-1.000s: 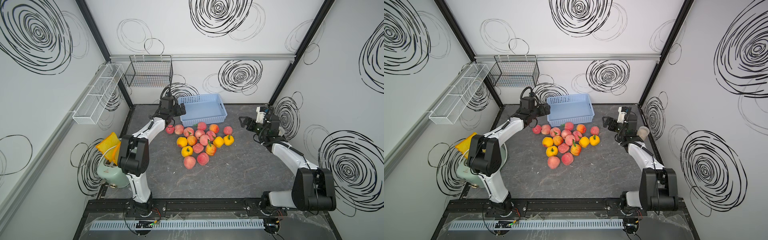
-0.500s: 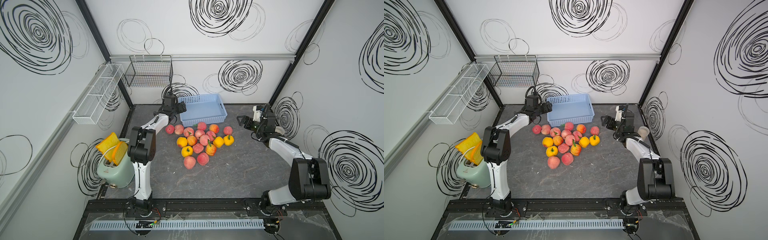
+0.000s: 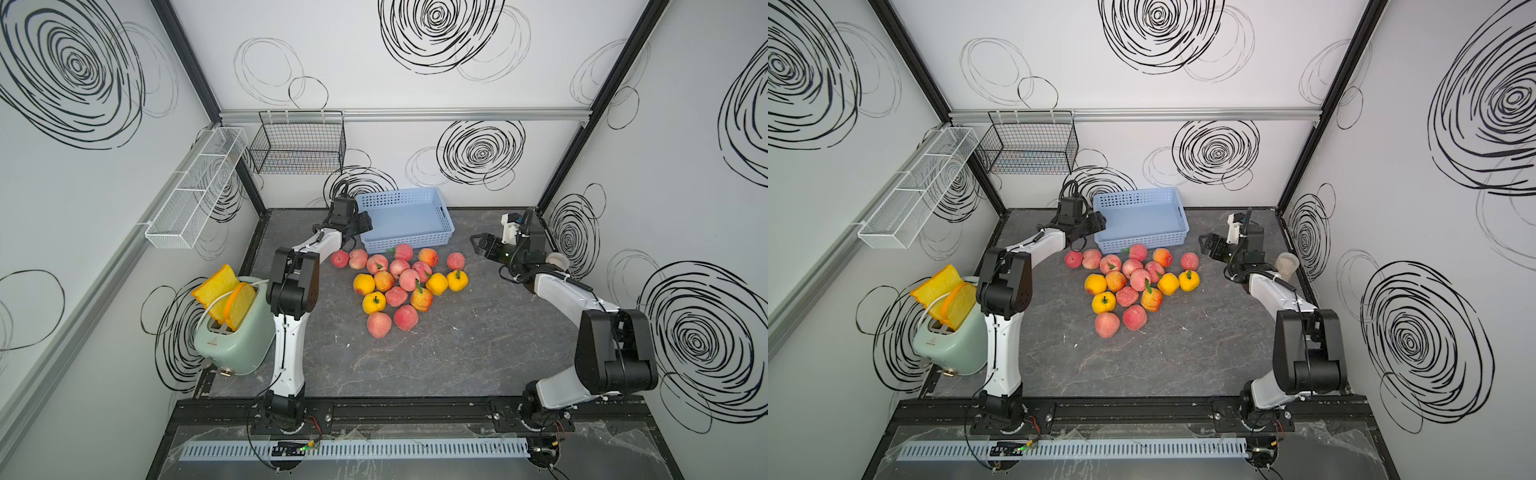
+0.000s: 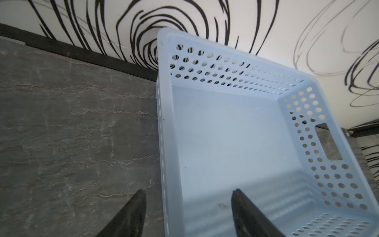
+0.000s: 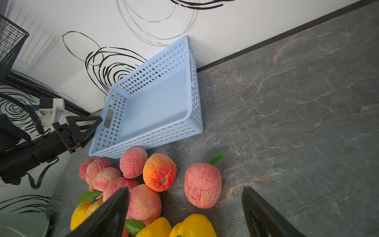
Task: Put the peaches into the basket
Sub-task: Move the basket to the center of the board.
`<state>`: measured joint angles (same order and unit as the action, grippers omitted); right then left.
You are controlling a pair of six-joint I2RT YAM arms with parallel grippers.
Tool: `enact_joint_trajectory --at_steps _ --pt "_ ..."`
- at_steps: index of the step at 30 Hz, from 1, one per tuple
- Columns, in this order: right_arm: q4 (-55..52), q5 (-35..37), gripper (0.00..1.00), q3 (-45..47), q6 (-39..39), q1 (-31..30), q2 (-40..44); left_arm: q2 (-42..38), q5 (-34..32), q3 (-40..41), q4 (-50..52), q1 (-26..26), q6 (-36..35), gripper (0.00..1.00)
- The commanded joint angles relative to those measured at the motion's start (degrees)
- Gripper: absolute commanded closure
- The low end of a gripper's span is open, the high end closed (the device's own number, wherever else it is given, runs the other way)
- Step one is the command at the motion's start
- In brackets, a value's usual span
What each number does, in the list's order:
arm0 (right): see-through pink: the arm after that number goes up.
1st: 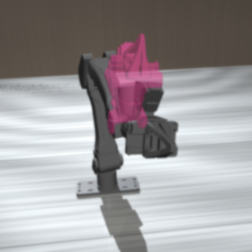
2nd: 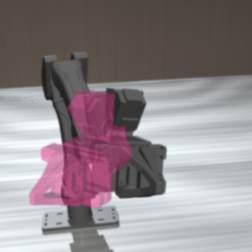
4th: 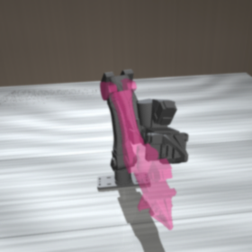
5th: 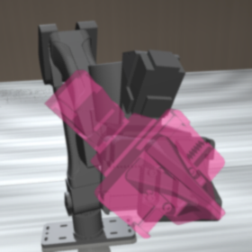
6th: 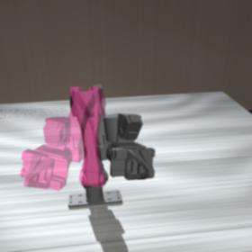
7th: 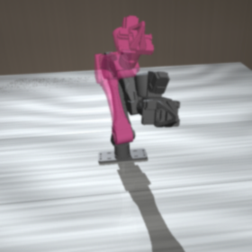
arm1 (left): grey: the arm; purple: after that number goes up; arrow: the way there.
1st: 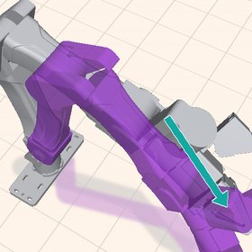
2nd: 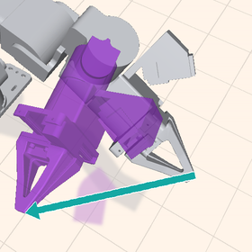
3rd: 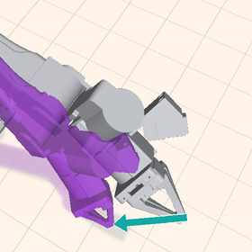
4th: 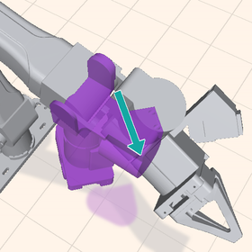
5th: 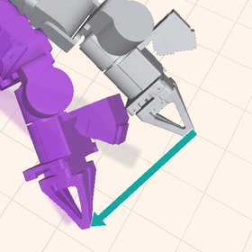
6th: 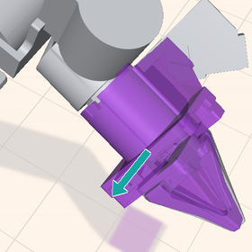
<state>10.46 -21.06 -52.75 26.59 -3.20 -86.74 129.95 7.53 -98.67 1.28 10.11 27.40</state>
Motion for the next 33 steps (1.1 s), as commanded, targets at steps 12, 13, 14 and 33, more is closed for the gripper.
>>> enact_joint_trajectory --at_steps 12,13,14,33 --pt "-1.7 0.1 0.11 -2.0 0.6 -0.3 -0.1 0.7 2.5 -2.1 0.5 -0.5 -3.8 0.78" --pt "-1.7 0.1 0.11 -2.1 0.6 -0.3 -0.1 0.3 2.9 -1.7 0.2 -0.6 -4.5 0.79" --pt "-1.8 0.1 0.11 -2.0 0.6 -0.3 0.0 0.0 3.1 -1.4 0.0 -0.7 -5.1 0.8" --pt "-1.7 0.4 0.11 -0.4 0.8 -0.3 0.0 -4.6 6.5 4.2 -0.4 -2.1 -8.2 1.0"
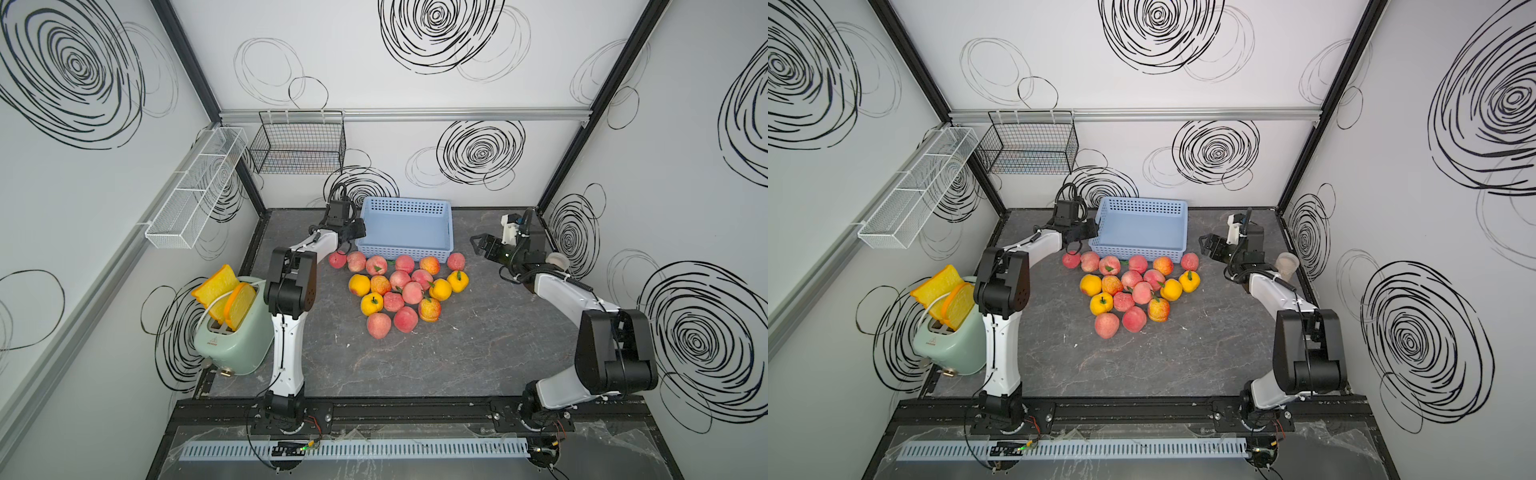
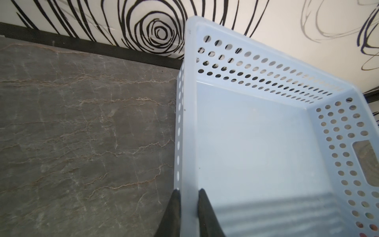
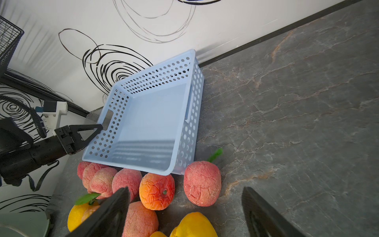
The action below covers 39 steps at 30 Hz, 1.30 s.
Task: Put the peaches into the basket
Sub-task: Move the basket to the center of the board.
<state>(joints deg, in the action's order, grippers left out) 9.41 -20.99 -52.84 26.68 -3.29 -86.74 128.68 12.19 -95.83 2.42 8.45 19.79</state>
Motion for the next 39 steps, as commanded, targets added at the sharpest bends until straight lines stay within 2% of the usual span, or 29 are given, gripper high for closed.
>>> enact_joint_trajectory --at_steps 1,13,30,34,36,39 --pt "-0.7 0.3 0.11 -0.3 0.7 -0.2 -0.1 -3.8 1.9 1.8 -1.6 -0.4 -0.6 1.0" --pt "0.8 -1.1 0.12 1.0 1.5 -2.1 -1.5 -8.7 1.0 9.4 -2.9 -0.5 1.4 1.0" --pt "0.3 -2.6 0.14 0.6 1.2 -3.7 -4.6 -13.1 -3.2 17.4 -7.0 0.7 10.3 1.0" --pt "0.1 -2.6 0.14 0.4 1.1 -3.8 -5.0 -13.0 -3.7 17.0 -6.1 1.3 10.7 1.0" --pt "-0.1 -2.6 0.14 0.4 1.1 -3.8 -4.9 -13.1 -4.5 16.6 -5.1 1.6 11.1 0.98" --pt "-0.4 -2.5 0.14 0.3 1.1 -3.8 -4.8 -13.7 -5.1 16.8 -4.9 2.0 11.7 0.84"
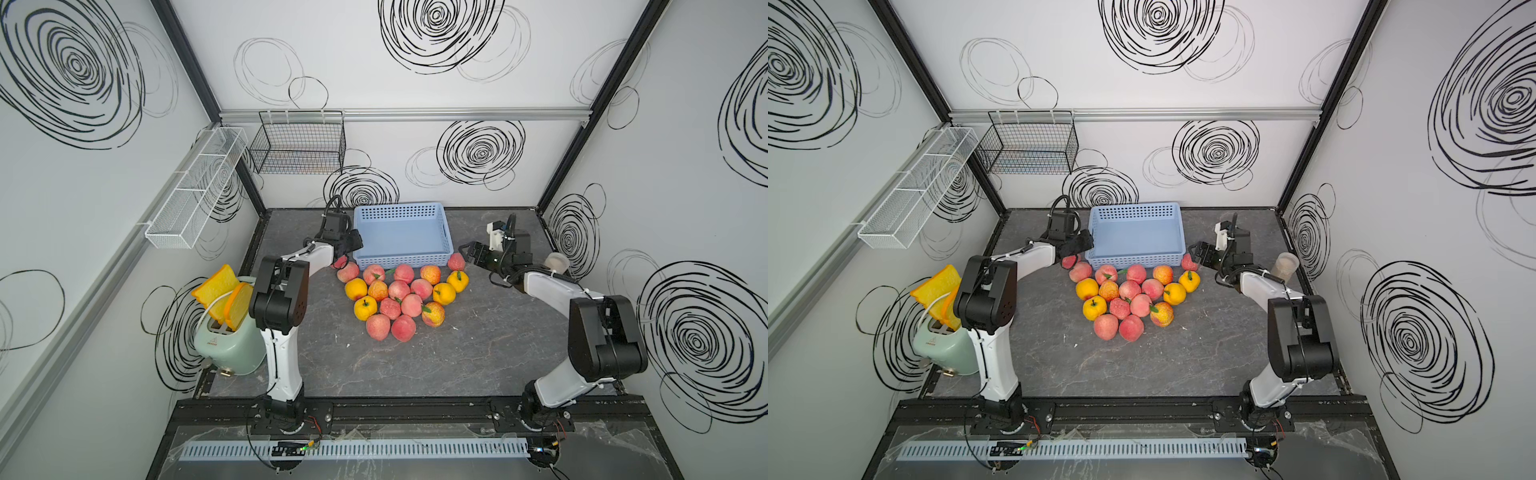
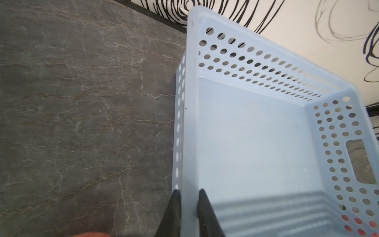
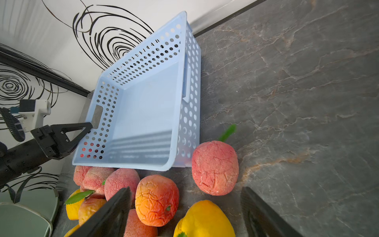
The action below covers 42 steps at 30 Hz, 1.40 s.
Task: Put the peaches into the basket
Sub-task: Move the basket to the center of the board, then pick up the peach from the center of the board.
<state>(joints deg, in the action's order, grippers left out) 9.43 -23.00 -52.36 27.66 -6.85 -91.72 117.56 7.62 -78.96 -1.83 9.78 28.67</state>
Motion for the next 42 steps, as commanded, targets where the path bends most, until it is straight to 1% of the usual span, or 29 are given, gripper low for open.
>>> enact_joint_trajectory --at_steps 1,6,9,12,14,17,21,24,27,30,32,34,36,39,42 --pt "-0.7 -0.4 0.14 -0.2 0.1 -0.3 0.2 -2.7 -0.8 -0.1 -0.6 0.8 2.9 0.8" --pt "-1.8 0.5 0.13 -0.4 0.1 -0.4 1.1 -3.4 -1.5 -0.3 -0.5 1.2 3.2 0.67" --pt "-2.9 1.5 0.13 -0.5 0.0 -0.6 2.1 -4.4 -1.2 -0.2 -0.6 1.5 3.2 0.55" --pt "-5.1 4.8 0.11 -0.9 0.1 -1.0 3.3 -5.9 -0.9 0.1 -0.7 1.7 3.2 0.43" --pt "-6.9 7.1 0.09 -1.4 0.2 -1.2 4.2 -7.1 -0.9 0.1 -0.2 2.0 3.2 0.38" --pt "-7.9 7.6 0.06 -1.1 1.0 -1.1 5.8 -9.5 -2.0 0.4 1.0 3.1 2.8 0.32" --pt "-9.6 6.8 0.06 -1.0 1.3 -1.0 7.5 -14.4 -3.1 2.5 1.6 4.8 2.4 0.25" --pt "-13.5 6.7 0.06 -1.9 0.2 -0.5 7.5 -19.2 -1.8 5.6 1.0 6.3 1.7 0.24" --pt "-15.9 5.9 0.06 -1.2 -0.5 0.8 7.2 -25.3 -0.7 8.5 2.4 8.6 -2.1 0.24" --pt "-15.0 5.0 0.06 1.1 -0.7 1.6 6.9 -31.2 0.7 11.3 5.2 10.7 -7.3 0.22" --pt "-14.5 4.5 0.07 1.8 -0.5 1.7 6.1 -34.4 3.6 13.2 6.3 11.0 -9.2 0.21" --pt "-13.7 3.3 0.07 1.8 -0.5 1.6 5.1 -36.8 10.5 14.7 7.3 11.1 -12.3 0.21" --pt "-13.6 2.6 0.08 1.3 -0.8 1.1 4.0 -38.1 17.2 15.2 10.4 11.6 -17.1 0.22" --pt "-13.8 2.7 0.08 0.9 -1.9 0.4 2.9 -40.5 23.2 17.7 13.7 12.4 -24.5 0.22" --pt "-12.8 1.7 0.09 1.2 -1.9 -0.7 1.6 -43.2 27.3 21.0 13.1 14.1 -30.0 0.2"
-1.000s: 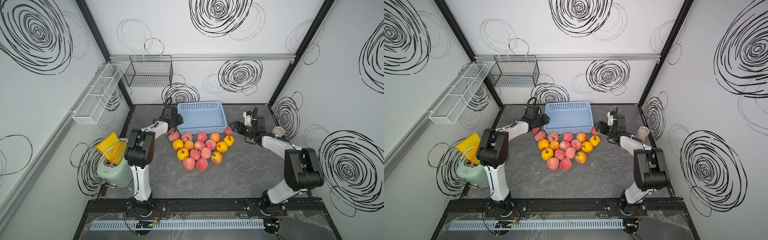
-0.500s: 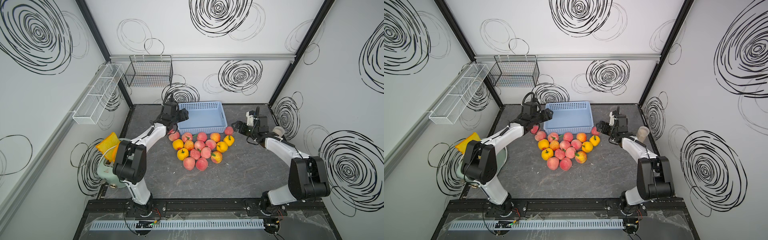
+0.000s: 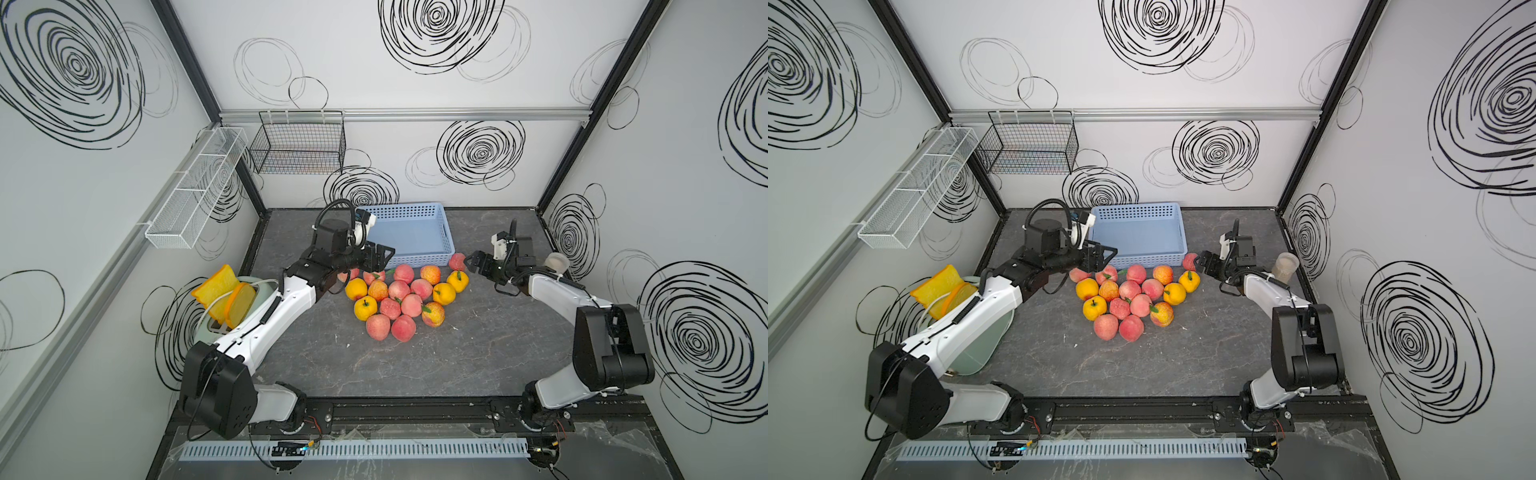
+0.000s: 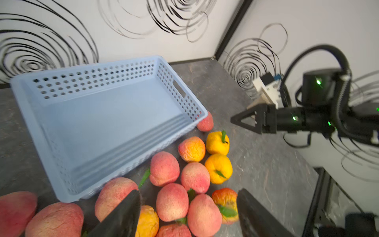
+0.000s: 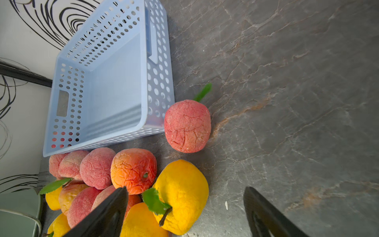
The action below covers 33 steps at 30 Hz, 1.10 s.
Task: Put the peaches into the basket
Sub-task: Pick up the peach from the center of the board.
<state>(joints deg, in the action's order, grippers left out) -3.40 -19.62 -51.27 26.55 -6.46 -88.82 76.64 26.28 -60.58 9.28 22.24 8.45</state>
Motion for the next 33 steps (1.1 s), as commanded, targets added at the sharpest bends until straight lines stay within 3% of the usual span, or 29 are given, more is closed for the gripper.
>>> enact_joint_trajectory --at_steps 1,6,19,33 --pt "0.2 -2.1 0.1 0.0 -0.8 -1.6 -2.0 -2.9 8.8 3.3 1.6 2.4 -10.9 0.19" --pt "-0.2 -0.2 0.12 -0.9 -0.3 -4.6 -5.7 -3.4 10.3 5.4 0.2 4.7 -14.4 0.18" --pt "1.5 0.8 0.2 -1.0 0.1 -5.5 -11.2 0.8 8.9 4.8 -0.6 6.8 -14.2 0.21" --pt "1.1 1.6 0.29 -1.2 0.0 -5.4 -10.8 1.3 7.6 4.2 -0.2 7.3 -14.6 0.21"
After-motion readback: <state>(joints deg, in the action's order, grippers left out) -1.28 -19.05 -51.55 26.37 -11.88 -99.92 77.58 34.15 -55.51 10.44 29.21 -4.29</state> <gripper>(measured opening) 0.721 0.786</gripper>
